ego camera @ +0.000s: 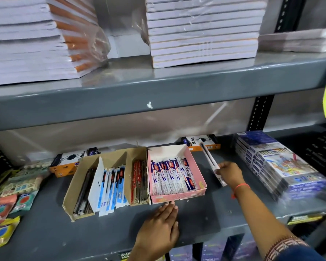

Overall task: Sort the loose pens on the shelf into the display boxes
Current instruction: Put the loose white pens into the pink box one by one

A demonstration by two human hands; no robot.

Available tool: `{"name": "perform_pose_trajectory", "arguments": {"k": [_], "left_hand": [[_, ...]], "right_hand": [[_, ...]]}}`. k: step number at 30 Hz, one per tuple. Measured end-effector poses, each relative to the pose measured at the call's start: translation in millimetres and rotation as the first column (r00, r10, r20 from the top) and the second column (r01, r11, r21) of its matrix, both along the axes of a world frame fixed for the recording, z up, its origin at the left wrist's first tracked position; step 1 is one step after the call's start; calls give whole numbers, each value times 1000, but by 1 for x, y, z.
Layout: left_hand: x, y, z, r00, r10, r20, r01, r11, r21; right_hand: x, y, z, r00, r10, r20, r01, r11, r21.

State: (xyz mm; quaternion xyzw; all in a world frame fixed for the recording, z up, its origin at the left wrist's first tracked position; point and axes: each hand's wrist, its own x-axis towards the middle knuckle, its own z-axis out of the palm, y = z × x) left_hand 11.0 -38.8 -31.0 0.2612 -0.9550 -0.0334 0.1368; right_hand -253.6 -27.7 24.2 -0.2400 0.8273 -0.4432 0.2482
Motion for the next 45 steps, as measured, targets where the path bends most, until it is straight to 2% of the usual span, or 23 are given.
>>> {"name": "perform_pose_trajectory", "arguments": {"k": [3, 5, 10, 14, 17, 19, 28, 35, 38, 45], "left_hand": [[0, 0, 2, 1000, 18, -14, -18, 1000, 11], [-1, -3, -2, 999, 19, -33, -19, 1000, -8], [-3, -6, -3, 1000, 19, -22, -19, 1000, 25], [-1, -10, -8, 999, 47, -18, -46, 999, 24], [-1, -11, -13, 998, 40, 55, -45, 995, 91], [0, -13, -16, 998, 41, 55, -46, 996, 80], [0, -15, -19, 996, 45, 75, -49, 997, 60], [-1, -10, -11, 999, 45, 25, -47, 995, 88], [-2, -10, -7, 999, 42, 2, -42, 999, 19], [-1, -11, -12, 997, 17, 71, -19, 999, 30]], "right_hand": [[10, 13, 6, 954, 21, 299, 59, 965, -257], [20, 22, 12, 898, 74, 434, 97, 928, -360], [41, 32, 20, 840, 139, 524, 102, 909, -405], [48, 33, 22, 844, 150, 514, 105, 895, -434], [54, 32, 26, 845, 180, 503, 120, 854, -506], [57, 31, 28, 861, 174, 478, 123, 841, -528], [74, 23, 34, 900, 216, 380, 49, 814, -578], [88, 25, 30, 912, 285, 296, -55, 799, -599], [95, 25, 27, 918, 300, 259, -91, 795, -599], [106, 22, 29, 896, 362, 255, -140, 778, -612]]}}
